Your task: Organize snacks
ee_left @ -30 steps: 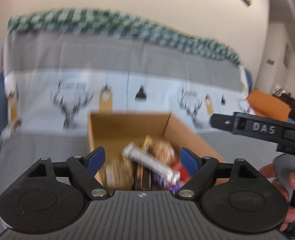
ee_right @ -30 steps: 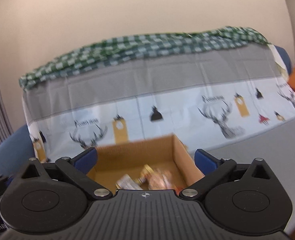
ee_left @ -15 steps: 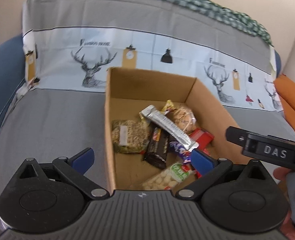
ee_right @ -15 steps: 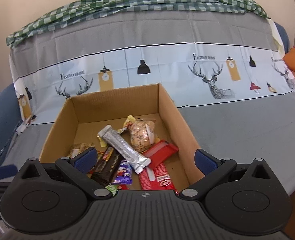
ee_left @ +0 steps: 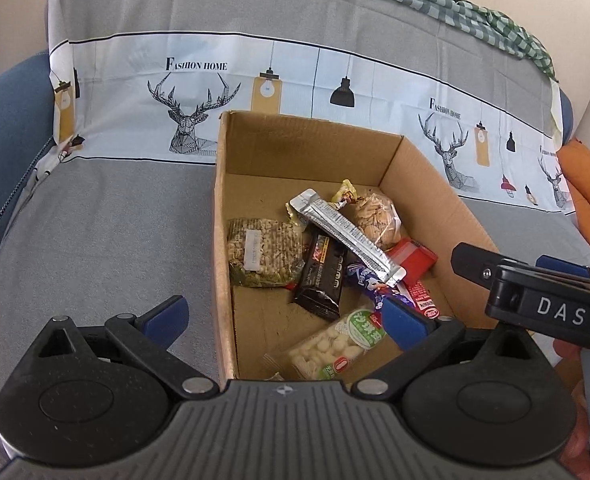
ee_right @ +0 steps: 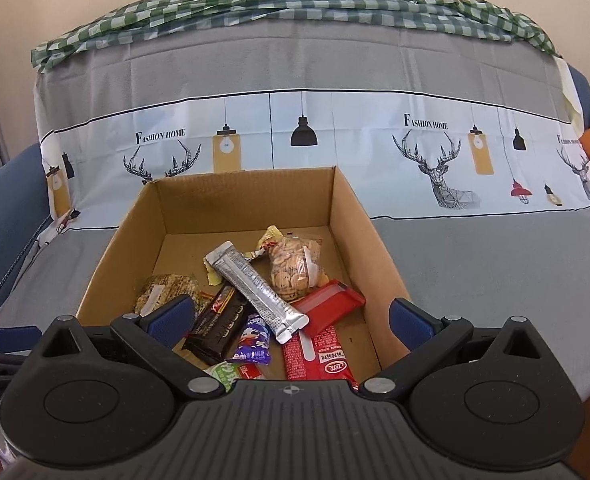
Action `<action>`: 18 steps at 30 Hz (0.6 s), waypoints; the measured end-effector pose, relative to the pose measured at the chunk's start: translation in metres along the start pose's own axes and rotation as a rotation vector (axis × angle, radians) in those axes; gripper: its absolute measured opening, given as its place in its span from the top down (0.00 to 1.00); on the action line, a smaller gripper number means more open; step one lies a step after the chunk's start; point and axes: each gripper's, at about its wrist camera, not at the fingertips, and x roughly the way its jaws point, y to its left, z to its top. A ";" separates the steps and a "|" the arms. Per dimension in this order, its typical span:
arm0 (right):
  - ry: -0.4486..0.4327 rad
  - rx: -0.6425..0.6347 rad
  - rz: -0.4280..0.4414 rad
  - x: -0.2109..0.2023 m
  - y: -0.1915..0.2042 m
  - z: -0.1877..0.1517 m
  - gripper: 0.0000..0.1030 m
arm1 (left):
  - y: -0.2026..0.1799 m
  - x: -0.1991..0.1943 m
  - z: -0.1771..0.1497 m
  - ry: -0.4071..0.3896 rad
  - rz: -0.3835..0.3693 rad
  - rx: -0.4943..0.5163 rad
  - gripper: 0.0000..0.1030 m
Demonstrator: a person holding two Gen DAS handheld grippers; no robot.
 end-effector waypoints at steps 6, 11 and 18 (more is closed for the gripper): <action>0.004 -0.006 -0.006 0.001 0.000 0.000 0.01 | -0.001 0.003 -0.001 0.019 -0.014 -0.007 0.01; 0.000 -0.022 -0.002 0.000 0.002 -0.001 0.01 | -0.003 0.004 -0.001 0.029 -0.018 -0.007 0.01; 0.000 -0.020 -0.003 0.000 0.002 -0.001 0.01 | -0.005 0.004 -0.002 0.033 -0.024 -0.007 0.01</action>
